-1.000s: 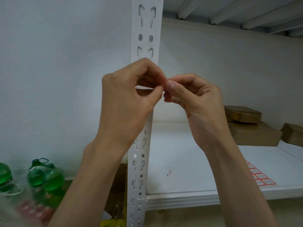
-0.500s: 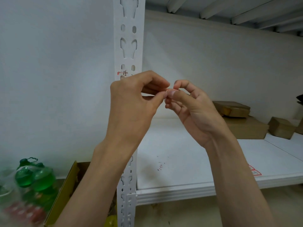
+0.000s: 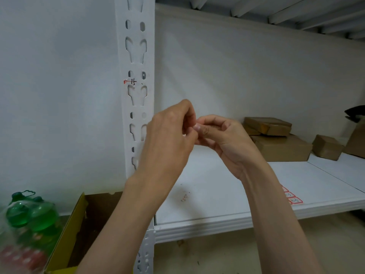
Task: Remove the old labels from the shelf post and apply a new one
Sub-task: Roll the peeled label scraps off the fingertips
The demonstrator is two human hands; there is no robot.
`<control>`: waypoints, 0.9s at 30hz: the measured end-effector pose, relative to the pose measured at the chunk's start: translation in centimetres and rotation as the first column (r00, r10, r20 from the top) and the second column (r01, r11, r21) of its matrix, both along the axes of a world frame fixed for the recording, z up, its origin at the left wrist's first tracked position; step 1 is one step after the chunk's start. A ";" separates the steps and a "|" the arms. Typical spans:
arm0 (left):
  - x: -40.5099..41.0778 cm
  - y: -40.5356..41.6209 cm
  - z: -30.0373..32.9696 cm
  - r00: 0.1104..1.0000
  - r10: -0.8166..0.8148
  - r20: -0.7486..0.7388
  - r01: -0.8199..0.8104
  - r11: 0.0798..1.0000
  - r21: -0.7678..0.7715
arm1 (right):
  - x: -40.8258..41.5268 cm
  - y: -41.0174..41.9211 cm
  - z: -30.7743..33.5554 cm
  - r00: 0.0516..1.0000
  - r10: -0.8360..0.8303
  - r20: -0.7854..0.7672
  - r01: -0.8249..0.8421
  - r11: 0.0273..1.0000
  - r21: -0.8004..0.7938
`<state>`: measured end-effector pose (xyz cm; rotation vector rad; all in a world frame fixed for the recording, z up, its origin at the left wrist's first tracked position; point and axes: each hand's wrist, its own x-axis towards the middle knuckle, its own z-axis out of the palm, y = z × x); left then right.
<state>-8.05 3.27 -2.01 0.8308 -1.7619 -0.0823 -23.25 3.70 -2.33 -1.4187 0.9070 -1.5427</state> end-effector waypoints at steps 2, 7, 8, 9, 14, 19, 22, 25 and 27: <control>-0.7 -0.2 -0.7 0.999 0.048 0.008 -0.048 0.998 0.030 | -0.6 -0.3 -0.6 0.999 -0.038 -0.038 0.039 0.998 0.041; -2.1 -0.2 -2.3 0.981 0.166 0.097 -0.173 0.983 0.067 | -1.4 -1.0 -2.4 0.996 -0.054 -0.069 0.062 0.992 0.111; -2.3 -0.2 -2.5 0.979 0.173 0.111 -0.182 0.980 0.076 | -1.5 -1.1 -2.8 0.996 -0.051 -0.068 0.060 0.990 0.125; -2.5 -0.4 -2.8 0.979 0.167 0.118 -0.179 0.978 0.102 | -1.5 -1.4 -3.2 0.997 -0.049 -0.067 0.058 0.989 0.138; -3.0 -1.5 -4.7 0.989 0.070 0.127 -0.111 0.929 0.353 | -1.8 -2.8 -6.3 0.982 -0.163 -0.094 0.180 0.960 0.212; -3.7 -2.4 -6.6 0.974 -0.001 0.228 -0.120 0.846 0.519 | -1.8 -4.2 -9.2 0.936 -0.256 -0.241 0.317 0.913 0.258; -3.9 -2.6 -7.3 0.958 0.003 0.285 -0.160 0.832 0.531 | -1.5 -4.8 -10.1 0.879 -0.315 -0.357 0.416 0.873 0.255; -3.7 -2.7 -7.4 0.928 0.029 0.372 -0.229 0.830 0.508 | -1.4 -5.1 -10.9 0.819 -0.296 -0.491 0.461 0.849 0.257; -3.6 -2.7 -7.5 0.917 0.032 0.399 -0.248 0.826 0.505 | -1.3 -5.0 -11.4 0.798 -0.276 -0.535 0.464 0.848 0.255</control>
